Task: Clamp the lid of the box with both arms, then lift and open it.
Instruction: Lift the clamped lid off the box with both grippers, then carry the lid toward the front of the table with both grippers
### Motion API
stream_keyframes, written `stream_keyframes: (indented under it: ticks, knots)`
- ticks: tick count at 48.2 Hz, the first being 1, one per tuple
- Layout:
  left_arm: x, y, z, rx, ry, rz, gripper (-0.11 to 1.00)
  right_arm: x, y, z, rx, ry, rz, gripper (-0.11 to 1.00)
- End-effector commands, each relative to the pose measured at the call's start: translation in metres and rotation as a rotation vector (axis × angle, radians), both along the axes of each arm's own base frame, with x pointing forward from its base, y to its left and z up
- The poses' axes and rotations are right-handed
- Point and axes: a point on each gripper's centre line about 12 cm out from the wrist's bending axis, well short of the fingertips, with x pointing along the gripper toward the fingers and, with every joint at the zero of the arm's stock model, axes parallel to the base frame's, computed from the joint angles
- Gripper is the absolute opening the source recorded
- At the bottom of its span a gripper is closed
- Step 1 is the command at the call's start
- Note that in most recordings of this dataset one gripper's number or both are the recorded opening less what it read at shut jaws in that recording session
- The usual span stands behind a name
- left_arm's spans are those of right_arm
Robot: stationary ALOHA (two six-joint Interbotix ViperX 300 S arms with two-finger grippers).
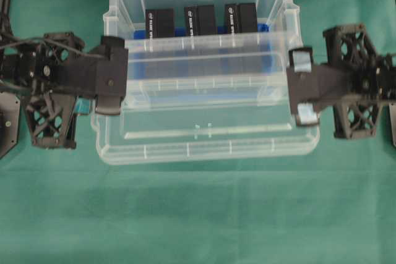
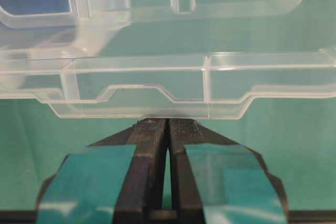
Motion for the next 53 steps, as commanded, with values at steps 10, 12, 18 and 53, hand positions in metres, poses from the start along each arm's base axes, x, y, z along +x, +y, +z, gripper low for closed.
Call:
stream_keyframes:
  ticks: [10,12,18,53]
  knots:
    - [0.015,-0.02,0.022,-0.027,-0.1,-0.008,0.01,0.023,0.048,0.032,0.015,-0.121,0.064,0.0]
    - [0.015,-0.024,0.022,-0.028,-0.096,-0.017,0.01,0.024,0.053,0.032,0.011,-0.117,0.063,0.0]
    - [0.017,-0.037,0.022,-0.039,-0.102,-0.042,0.01,0.027,0.067,0.032,0.0,-0.107,0.065,0.0]
    - [0.023,-0.091,0.023,-0.08,-0.102,-0.131,0.01,0.038,0.118,0.033,-0.009,-0.076,0.066,0.0]
